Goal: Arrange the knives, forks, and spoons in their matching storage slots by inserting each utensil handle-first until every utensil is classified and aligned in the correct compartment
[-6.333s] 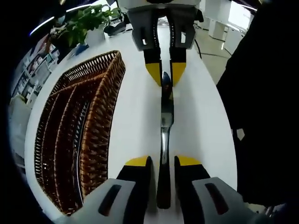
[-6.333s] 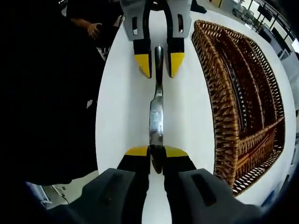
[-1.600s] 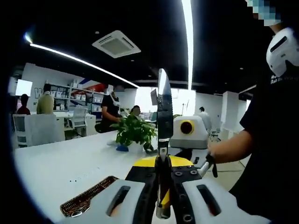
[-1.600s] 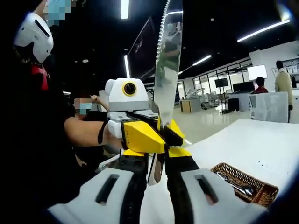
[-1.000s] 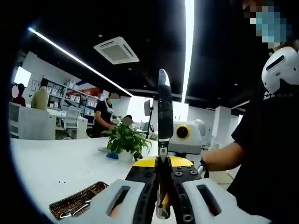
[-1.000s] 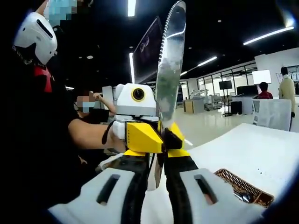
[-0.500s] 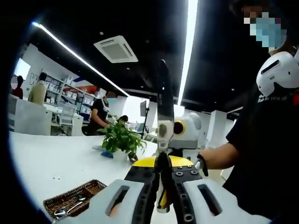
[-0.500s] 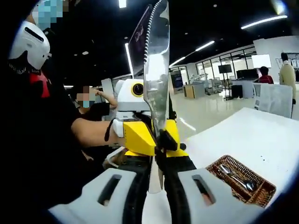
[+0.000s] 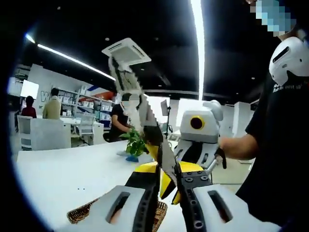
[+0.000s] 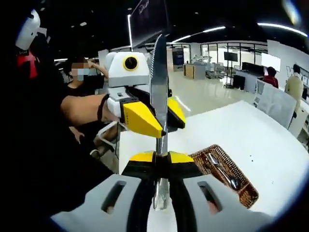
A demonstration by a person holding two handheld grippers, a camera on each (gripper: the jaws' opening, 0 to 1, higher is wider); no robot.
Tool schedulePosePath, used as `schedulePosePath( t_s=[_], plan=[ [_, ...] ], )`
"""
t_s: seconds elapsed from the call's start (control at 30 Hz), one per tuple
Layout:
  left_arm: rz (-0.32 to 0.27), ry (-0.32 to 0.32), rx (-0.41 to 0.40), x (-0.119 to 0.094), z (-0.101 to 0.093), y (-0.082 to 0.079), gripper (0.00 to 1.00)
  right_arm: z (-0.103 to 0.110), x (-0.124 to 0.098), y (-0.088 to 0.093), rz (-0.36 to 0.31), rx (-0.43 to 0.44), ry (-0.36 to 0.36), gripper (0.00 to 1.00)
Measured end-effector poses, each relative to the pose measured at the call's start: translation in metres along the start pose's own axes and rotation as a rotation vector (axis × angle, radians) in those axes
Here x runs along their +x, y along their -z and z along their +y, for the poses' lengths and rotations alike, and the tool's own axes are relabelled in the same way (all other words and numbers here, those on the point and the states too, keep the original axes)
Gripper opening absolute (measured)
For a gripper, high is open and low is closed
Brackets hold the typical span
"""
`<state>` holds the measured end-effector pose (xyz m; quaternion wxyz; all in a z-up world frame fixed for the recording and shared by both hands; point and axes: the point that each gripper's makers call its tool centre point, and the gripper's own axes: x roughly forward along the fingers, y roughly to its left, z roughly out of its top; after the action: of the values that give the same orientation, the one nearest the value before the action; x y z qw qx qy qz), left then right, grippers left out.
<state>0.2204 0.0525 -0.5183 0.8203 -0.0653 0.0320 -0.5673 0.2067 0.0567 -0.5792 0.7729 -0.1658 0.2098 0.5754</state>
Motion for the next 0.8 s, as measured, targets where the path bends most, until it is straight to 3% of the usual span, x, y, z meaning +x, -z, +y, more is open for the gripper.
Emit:
schedulePosePath(
  t_s=[0.07,0.27,0.3,0.37,0.53,0.7,0.8],
  plan=[
    [0.025,-0.045,0.012,0.000,0.005,0.001,0.19,-0.006,-0.007,0.008,0.054,-0.041,0.021,0.06],
    [0.042,-0.152,0.026,0.002,0.004,-0.007,0.30,-0.011,-0.025,0.009,0.074,-0.097,0.013,0.01],
    [0.018,-0.167,0.008,0.004,0.000,-0.014,0.29,-0.010,-0.029,0.011,0.076,-0.109,0.002,0.01],
    [0.024,-0.183,0.010,0.008,-0.006,-0.015,0.30,-0.008,-0.035,0.010,0.061,-0.111,-0.026,0.01],
    [0.027,-0.247,0.022,0.007,-0.016,-0.013,0.33,-0.008,-0.048,0.016,0.120,-0.227,-0.025,0.00],
    [0.064,-0.260,0.053,-0.014,-0.005,-0.009,0.43,-0.019,-0.045,0.016,0.176,-0.298,0.075,0.00],
    [0.112,-0.267,0.066,-0.043,0.008,-0.007,0.57,-0.020,-0.039,0.011,0.201,-0.300,0.132,0.00]
  ],
)
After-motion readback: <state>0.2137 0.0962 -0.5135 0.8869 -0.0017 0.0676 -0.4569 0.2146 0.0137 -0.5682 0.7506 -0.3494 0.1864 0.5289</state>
